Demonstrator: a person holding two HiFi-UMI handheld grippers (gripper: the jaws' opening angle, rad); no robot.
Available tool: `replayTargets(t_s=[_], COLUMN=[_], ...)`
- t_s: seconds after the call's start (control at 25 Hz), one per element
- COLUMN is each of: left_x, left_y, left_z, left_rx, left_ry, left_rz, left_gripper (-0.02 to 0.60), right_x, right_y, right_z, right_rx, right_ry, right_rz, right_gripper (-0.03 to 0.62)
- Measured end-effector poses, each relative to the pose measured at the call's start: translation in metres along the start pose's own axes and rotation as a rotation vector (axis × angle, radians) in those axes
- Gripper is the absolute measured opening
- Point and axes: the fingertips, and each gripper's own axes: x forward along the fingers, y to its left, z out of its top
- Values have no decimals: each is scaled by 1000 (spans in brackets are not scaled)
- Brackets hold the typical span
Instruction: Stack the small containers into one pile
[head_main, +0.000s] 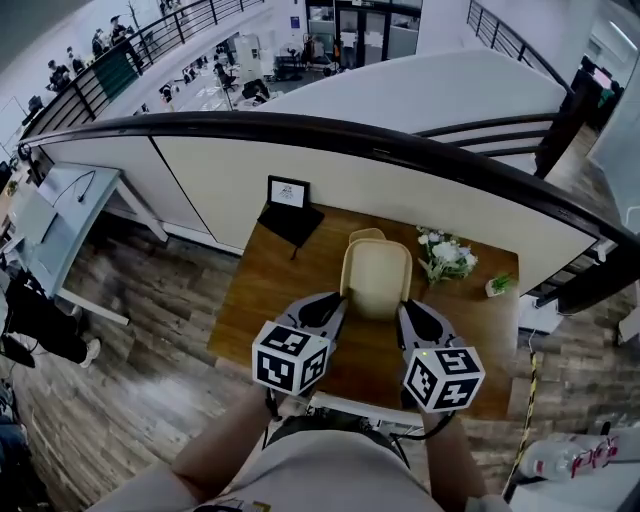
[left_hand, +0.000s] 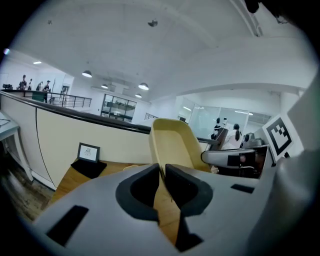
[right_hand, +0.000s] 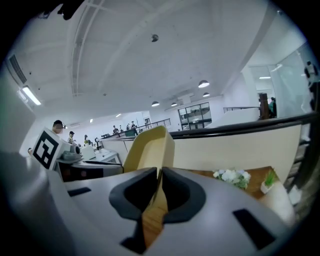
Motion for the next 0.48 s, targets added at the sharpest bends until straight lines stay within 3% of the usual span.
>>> replayTargets(t_s=[0.28,0.48], left_x=[3,9], left_y=[-24,-33], left_z=[-20,-21], left_rx=[-16,-16], left_ry=[39,48], left_rz=[-11,-30], left_gripper=[41,41], right_x=[-25,-28], right_y=[-13,-24], right_z=[-17,-20], right_rx=[115,115], right_ry=[-9,2], right_rz=[21,12], right_gripper=[29,29])
